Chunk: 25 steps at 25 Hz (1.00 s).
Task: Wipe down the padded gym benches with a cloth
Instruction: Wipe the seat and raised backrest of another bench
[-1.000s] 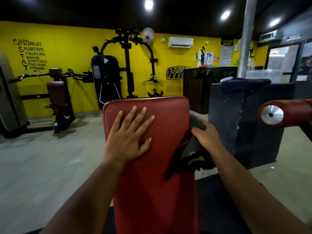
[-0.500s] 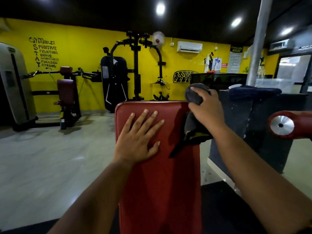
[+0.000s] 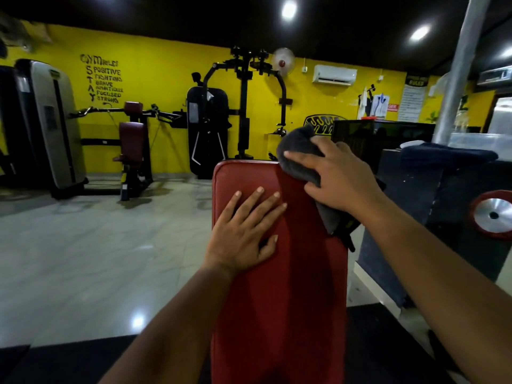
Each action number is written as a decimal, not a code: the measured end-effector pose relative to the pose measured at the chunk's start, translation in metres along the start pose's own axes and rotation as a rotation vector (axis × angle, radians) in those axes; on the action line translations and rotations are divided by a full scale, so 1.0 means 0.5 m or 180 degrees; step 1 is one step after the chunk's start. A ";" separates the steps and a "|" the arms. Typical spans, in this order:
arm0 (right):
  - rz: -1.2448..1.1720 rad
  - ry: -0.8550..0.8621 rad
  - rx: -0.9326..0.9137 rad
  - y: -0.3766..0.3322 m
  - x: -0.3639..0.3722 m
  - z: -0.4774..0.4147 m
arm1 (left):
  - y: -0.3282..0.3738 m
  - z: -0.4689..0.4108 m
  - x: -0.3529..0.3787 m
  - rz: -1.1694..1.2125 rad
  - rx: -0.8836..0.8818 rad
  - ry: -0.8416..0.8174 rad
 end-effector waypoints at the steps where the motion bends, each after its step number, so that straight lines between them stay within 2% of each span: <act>1: 0.0005 -0.0076 0.0008 0.002 0.004 -0.003 | 0.002 0.006 0.001 0.0015 -0.0029 -0.0011; 5: 0.0134 -0.0334 0.1307 0.081 0.021 -0.011 | 0.001 0.043 0.000 0.0097 -0.0268 0.0005; 7: 0.0291 -0.0354 0.1522 0.049 0.010 -0.017 | 0.007 0.070 0.001 0.0087 -0.0382 -0.0019; 9: 0.0397 -0.0260 0.1075 -0.038 -0.004 -0.040 | 0.014 0.097 0.003 0.0092 -0.0494 -0.0027; 11: 0.0278 -0.0180 0.0208 -0.139 -0.009 -0.062 | 0.019 0.119 0.005 0.0126 -0.0580 -0.0022; 13: -0.0054 -0.0325 -0.0472 -0.183 -0.006 -0.080 | 0.022 0.132 0.005 0.0154 -0.0630 0.0003; 14: -0.0279 -0.0548 -0.0619 -0.176 0.000 -0.091 | 0.022 0.135 0.005 0.0166 -0.0658 0.0029; 15: -0.0490 -0.0841 -0.0600 -0.152 0.010 -0.101 | 0.021 0.139 0.006 0.0176 -0.0696 0.0050; 17: -0.0422 -0.1323 -0.0058 -0.072 0.033 -0.114 | 0.019 0.144 0.007 0.0145 -0.0775 0.0063; 18: -0.0083 -0.1390 0.0329 -0.034 0.039 -0.112 | 0.019 0.146 0.010 0.0099 -0.0810 0.0055; 20: 0.0726 -0.1092 0.0750 -0.022 0.024 -0.103 | 0.017 0.159 0.016 0.0014 -0.0959 0.0063; 22: 0.0896 -0.0670 0.0543 -0.086 0.010 -0.090 | 0.010 0.182 0.015 0.0025 -0.1287 0.0168; 25: 0.0093 -0.0429 -0.0203 -0.179 -0.003 -0.109 | -0.018 0.210 0.011 0.0394 -0.1899 0.0433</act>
Point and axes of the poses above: each hand's wrist, its own z-axis away from the middle knuckle, its own x-axis out of the palm, y = z × x, the point moved 10 cm from there along -z, towards the middle knuckle, and after that the axes turned 4 degrees about x, right-handed, at the moved point
